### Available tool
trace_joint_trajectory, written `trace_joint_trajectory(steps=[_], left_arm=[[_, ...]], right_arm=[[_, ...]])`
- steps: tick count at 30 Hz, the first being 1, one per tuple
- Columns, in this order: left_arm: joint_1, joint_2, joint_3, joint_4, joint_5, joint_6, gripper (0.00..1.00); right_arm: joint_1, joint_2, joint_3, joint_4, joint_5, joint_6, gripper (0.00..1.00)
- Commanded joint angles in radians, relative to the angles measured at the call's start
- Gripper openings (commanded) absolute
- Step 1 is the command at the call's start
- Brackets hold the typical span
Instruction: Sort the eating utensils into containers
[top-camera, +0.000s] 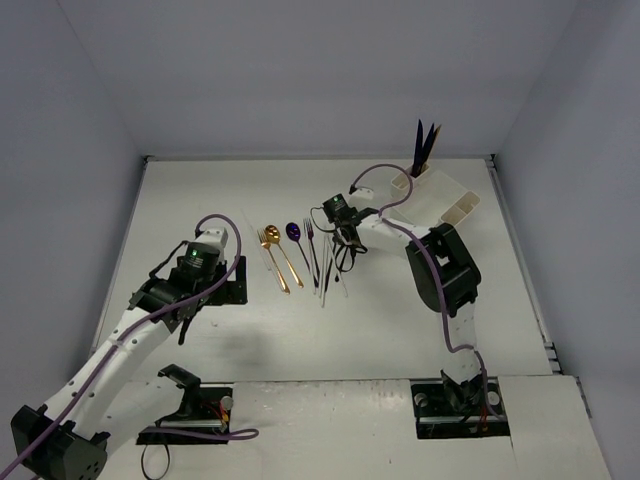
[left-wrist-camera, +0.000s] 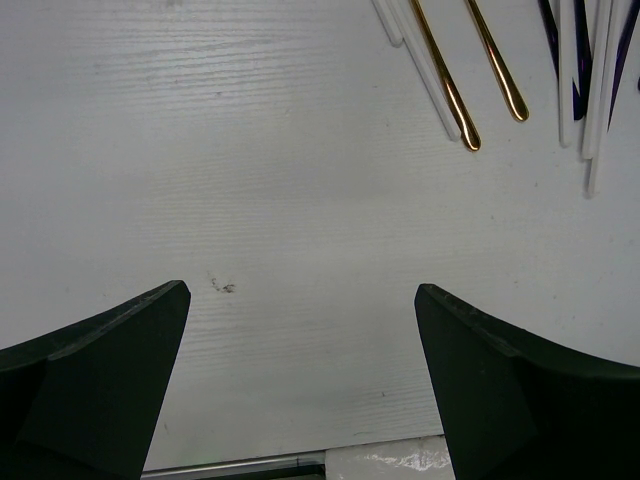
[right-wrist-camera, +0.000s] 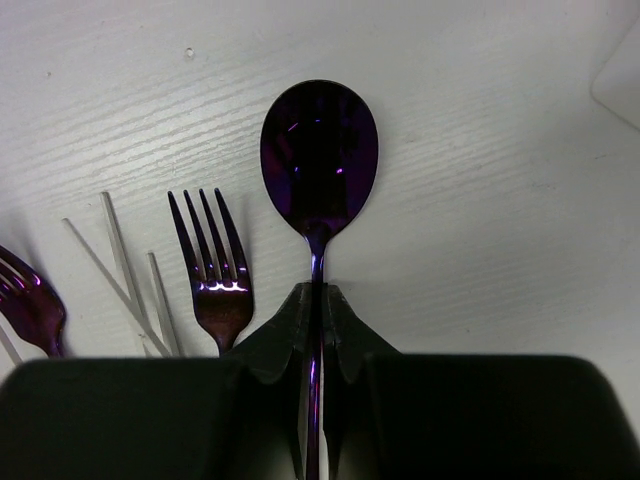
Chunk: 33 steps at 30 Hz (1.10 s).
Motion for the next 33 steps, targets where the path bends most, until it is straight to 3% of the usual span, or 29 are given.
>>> trace_joint_trajectory(steps=[1, 12, 24, 33], left_arm=[[0.007, -0.008, 0.01, 0.036, 0.002, 0.019, 0.95], [0.007, -0.017, 0.009, 0.036, -0.006, 0.017, 0.95], [0.009, -0.034, 0.007, 0.033, -0.02, 0.015, 0.95], [0.009, -0.046, 0.006, 0.036, -0.029, 0.015, 0.95]], right_arm=[[-0.007, -0.083, 0.004, -0.013, 0.048, -0.056, 0.0], [0.006, -0.22, 0.07, -0.01, 0.178, -0.218, 0.0], [0.006, -0.236, 0.144, 0.004, 0.28, -0.284, 0.0], [-0.065, -0.393, 0.141, 0.302, 0.165, -0.58, 0.0]])
